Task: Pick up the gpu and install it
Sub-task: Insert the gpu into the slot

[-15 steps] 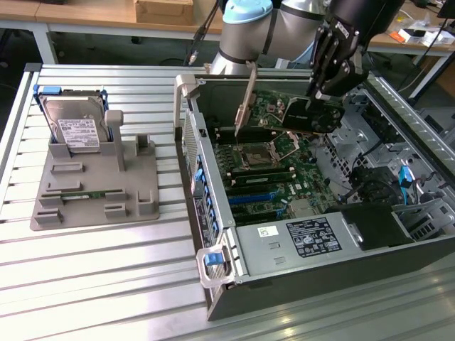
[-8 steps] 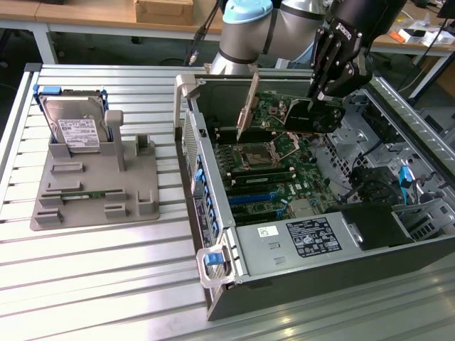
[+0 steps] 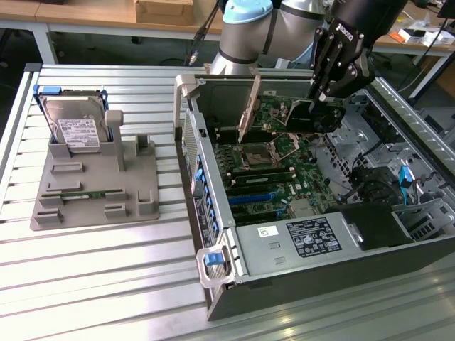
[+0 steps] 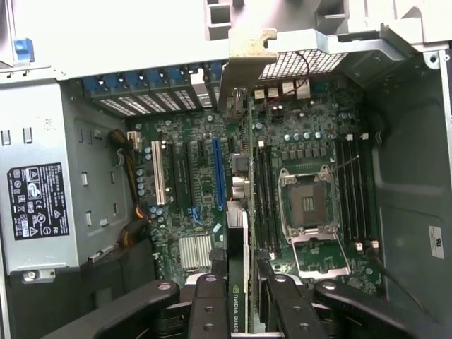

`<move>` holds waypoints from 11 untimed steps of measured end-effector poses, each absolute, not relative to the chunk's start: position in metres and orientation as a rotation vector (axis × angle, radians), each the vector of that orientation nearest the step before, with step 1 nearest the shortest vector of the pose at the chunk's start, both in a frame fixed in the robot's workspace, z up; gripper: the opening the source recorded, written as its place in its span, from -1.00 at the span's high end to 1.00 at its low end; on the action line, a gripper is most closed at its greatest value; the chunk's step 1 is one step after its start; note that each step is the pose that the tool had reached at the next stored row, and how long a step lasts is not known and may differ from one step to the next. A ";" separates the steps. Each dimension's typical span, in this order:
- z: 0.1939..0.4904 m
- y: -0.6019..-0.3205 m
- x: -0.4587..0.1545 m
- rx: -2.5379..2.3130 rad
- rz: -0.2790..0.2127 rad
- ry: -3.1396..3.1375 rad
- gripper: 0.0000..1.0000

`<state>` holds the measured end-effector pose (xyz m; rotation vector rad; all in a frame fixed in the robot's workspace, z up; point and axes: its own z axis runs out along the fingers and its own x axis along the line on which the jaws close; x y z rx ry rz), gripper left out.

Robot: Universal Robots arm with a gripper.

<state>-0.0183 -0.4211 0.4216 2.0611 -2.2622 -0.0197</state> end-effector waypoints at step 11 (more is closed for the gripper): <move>0.420 -0.421 -0.018 2.199 -0.012 -2.128 0.47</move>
